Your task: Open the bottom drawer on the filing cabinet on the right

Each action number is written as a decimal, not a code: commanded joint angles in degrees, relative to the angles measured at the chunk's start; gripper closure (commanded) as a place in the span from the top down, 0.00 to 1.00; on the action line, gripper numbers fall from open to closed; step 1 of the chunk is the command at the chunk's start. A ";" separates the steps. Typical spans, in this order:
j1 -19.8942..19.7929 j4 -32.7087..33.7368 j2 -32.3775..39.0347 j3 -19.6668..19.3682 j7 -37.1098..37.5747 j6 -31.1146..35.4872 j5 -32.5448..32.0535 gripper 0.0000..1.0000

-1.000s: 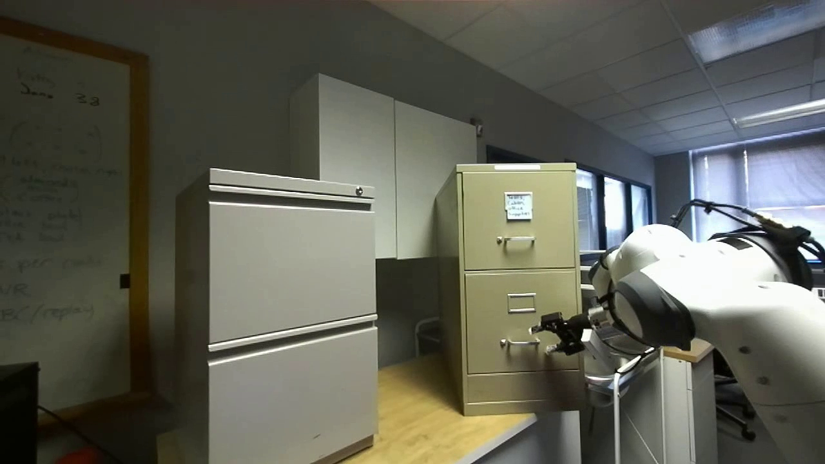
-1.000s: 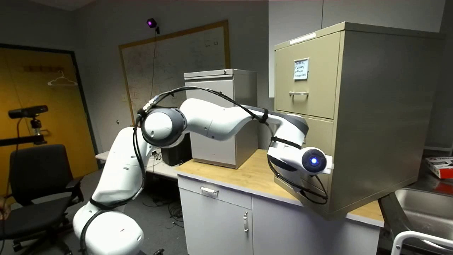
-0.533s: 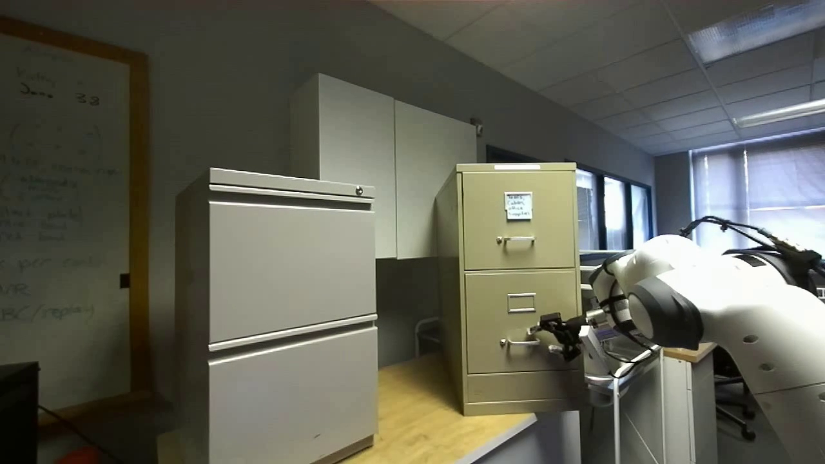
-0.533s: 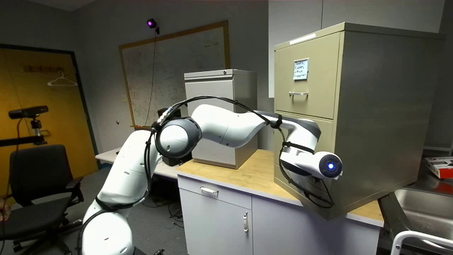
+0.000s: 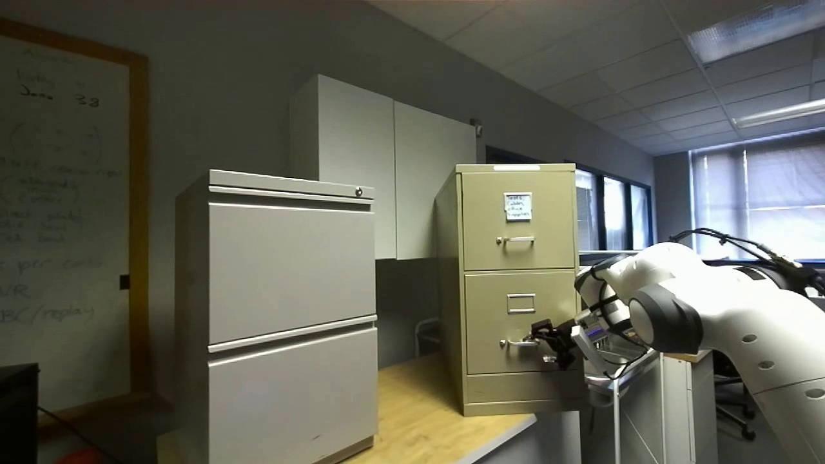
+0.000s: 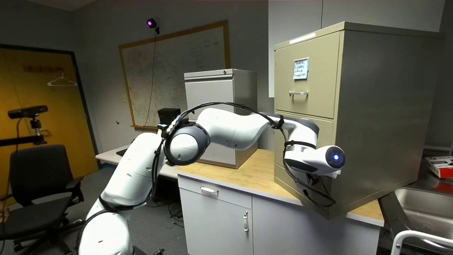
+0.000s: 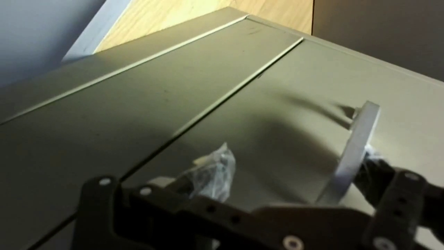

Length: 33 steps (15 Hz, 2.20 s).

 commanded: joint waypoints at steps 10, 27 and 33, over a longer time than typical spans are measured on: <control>2.42 -1.19 -4.93 2.05 19.24 1.90 -16.69 0.23; 7.10 -25.53 -20.92 9.19 18.59 24.84 -34.85 0.07; 7.72 -34.00 -26.75 9.35 17.80 27.57 -39.19 0.07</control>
